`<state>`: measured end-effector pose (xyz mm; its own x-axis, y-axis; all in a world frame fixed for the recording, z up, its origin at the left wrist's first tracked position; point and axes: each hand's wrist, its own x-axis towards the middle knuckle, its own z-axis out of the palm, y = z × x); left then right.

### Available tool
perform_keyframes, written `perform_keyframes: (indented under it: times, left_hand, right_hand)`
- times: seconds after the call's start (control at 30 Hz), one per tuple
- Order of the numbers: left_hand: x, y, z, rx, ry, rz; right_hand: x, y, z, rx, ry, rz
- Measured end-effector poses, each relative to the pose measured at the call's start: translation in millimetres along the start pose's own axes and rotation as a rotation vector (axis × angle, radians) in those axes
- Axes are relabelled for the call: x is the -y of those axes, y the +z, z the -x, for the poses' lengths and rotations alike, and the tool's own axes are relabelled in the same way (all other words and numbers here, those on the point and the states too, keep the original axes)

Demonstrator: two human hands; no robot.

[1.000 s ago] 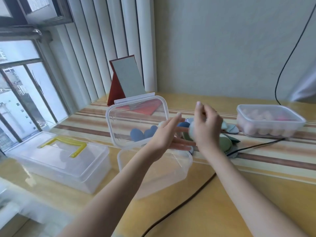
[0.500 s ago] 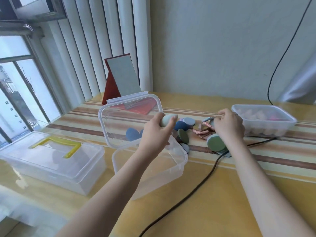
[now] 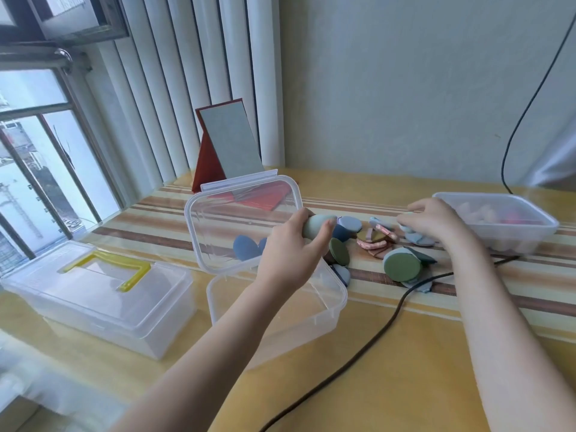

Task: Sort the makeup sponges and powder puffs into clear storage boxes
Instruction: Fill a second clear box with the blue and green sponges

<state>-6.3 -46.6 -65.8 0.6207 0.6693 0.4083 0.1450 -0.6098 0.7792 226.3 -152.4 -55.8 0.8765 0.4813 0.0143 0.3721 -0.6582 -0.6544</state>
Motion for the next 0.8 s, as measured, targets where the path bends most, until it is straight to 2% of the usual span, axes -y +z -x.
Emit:
perform_keyframes:
  times: [0.07, 0.13, 0.27, 0.33, 0.43, 0.53, 0.63, 0.8]
  left_hand:
    - [-4, -8, 1, -0.062, 0.043, -0.022]
    - [-5, -24, 2, -0.151, 0.07, -0.033]
    - [9, -66, 12, -0.413, 0.107, 0.028]
    - [20, -79, 23, -0.535, 0.083, 0.123]
    - [35, -80, 41, -0.621, 0.083, 0.234]
    - [47, -67, 57, -0.661, 0.138, 0.172]
    - [57, -60, 65, -0.784, 0.189, 0.166]
    - [59, -59, 68, -0.77, 0.312, 0.121]
  right_hand:
    - [16, -15, 13, 0.03, -0.065, -0.065]
    - [39, -27, 34, 0.097, -0.147, -0.247]
    - [92, -25, 89, 0.507, -0.334, -0.564]
    - [113, -5, 113, 0.668, -0.437, -0.524]
    - [135, 37, 140, 0.78, -0.552, -0.252]
    - [141, 70, 153, 0.799, -0.629, -0.048]
    - [135, 84, 156, 0.731, -0.683, 0.056]
    - [132, 104, 156, 0.632, -0.67, -0.038]
